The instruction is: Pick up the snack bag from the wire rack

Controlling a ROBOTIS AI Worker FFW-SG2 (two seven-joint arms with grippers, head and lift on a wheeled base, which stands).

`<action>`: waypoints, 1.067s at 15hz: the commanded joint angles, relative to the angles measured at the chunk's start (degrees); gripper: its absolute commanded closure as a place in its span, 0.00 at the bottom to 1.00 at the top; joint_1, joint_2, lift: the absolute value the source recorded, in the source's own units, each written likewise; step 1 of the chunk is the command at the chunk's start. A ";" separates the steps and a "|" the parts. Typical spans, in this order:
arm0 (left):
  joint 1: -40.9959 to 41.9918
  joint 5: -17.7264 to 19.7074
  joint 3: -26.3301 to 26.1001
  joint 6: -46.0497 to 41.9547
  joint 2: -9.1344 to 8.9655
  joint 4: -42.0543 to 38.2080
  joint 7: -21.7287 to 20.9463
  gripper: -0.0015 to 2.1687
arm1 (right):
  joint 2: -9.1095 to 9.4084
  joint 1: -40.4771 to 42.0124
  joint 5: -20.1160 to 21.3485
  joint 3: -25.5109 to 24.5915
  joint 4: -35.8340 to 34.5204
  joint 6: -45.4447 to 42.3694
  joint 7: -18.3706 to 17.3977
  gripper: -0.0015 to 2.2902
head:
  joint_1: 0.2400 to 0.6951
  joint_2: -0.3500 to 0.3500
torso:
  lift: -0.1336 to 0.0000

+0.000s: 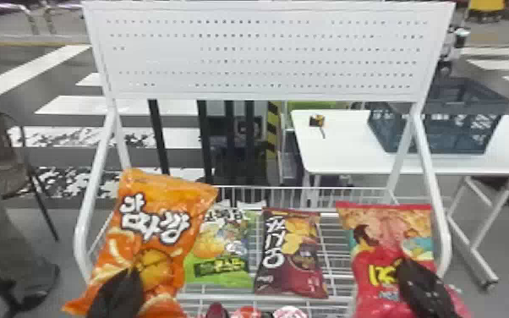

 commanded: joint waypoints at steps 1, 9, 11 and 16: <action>0.59 -0.05 0.05 -0.12 0.11 -0.48 0.21 0.93 | 0.05 4.81 -2.06 -1.43 -3.98 -0.69 0.48 0.89 | 0.57 0.50 | 1.00; 1.74 -0.31 -0.13 -0.29 0.28 -1.27 0.82 0.93 | 0.05 12.98 -6.72 -4.33 -9.78 -2.62 1.54 0.89 | 0.57 0.50 | 1.00; 1.83 -0.40 -0.31 -0.29 0.28 -1.36 0.82 0.93 | 0.05 13.07 -6.72 -4.24 -9.87 -2.62 2.24 0.89 | 0.57 0.50 | 1.00; 2.00 -0.40 -0.31 -0.29 0.28 -1.54 0.91 0.93 | 0.05 13.07 -6.63 -4.07 -10.22 -2.45 2.42 0.89 | 0.57 0.50 | 1.00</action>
